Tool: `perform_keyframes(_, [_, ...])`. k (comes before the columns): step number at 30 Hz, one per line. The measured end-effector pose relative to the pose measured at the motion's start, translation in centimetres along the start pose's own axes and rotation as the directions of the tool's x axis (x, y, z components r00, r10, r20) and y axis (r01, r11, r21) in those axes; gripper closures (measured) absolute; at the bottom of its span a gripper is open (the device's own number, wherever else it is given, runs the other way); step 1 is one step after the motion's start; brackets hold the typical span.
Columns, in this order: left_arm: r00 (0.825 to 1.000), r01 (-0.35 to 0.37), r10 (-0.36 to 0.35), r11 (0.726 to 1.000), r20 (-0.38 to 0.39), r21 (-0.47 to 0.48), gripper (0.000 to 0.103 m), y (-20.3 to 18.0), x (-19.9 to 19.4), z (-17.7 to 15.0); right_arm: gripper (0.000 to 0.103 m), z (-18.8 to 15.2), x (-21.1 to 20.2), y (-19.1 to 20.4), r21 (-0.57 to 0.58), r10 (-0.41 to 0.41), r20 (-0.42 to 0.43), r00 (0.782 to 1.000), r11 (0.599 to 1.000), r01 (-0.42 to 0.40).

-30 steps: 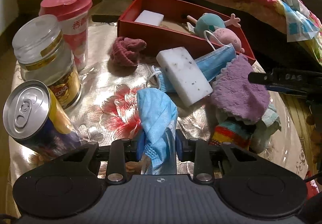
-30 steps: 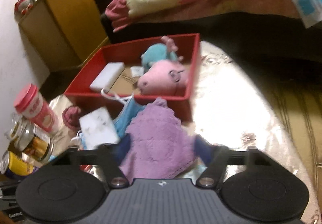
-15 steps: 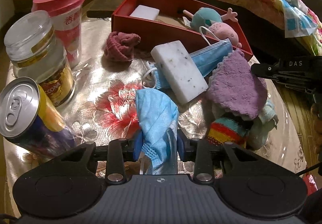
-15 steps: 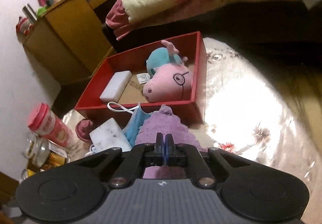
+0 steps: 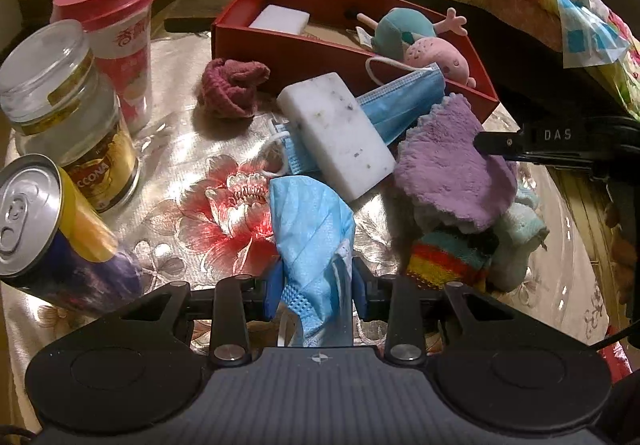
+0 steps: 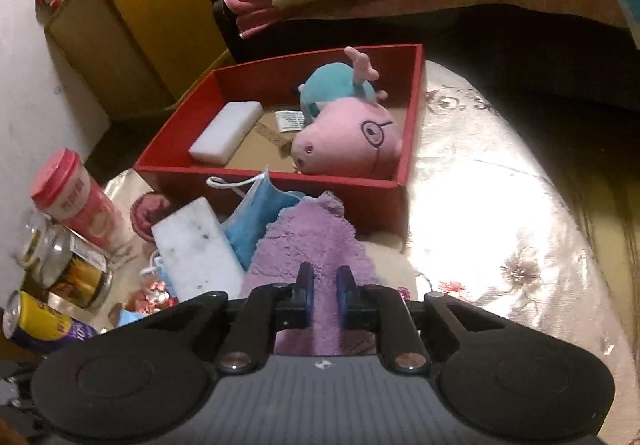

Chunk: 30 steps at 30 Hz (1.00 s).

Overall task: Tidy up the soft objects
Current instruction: 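Grasp the purple towel with the right tool while the left tool holds the mask, then carry the mask and towel over the red box and release both inside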

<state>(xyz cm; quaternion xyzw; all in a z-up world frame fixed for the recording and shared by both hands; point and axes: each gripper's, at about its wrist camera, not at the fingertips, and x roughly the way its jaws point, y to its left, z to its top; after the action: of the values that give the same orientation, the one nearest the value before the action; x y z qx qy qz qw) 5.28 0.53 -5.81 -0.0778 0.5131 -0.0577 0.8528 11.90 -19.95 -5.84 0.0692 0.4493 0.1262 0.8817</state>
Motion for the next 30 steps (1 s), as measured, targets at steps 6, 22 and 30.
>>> perform_keyframes(6, [1.0, 0.009, -0.009, 1.0, 0.01, -0.014, 0.068, 0.3, -0.5, 0.1, 0.103, 0.3, -2.2, -0.4, 0.06, 0.076, 0.036, 0.996, 0.995, -0.078])
perform_keyframes(22, [0.987, 0.052, -0.041, 0.997, 0.155, -0.064, 0.069, 0.6, -3.0, 2.9, 0.103, 1.7, -7.4, -0.2, 0.148, 0.235, 0.198, 0.952, 0.953, -0.266])
perform_keyframes(30, [0.969, 0.06, -0.049, 0.997, 0.241, -0.041, 0.069, -0.4, -4.4, 4.8, 0.103, 2.5, -9.3, 0.4, 0.12, 0.241, 0.286, 0.927, 0.951, -0.284])
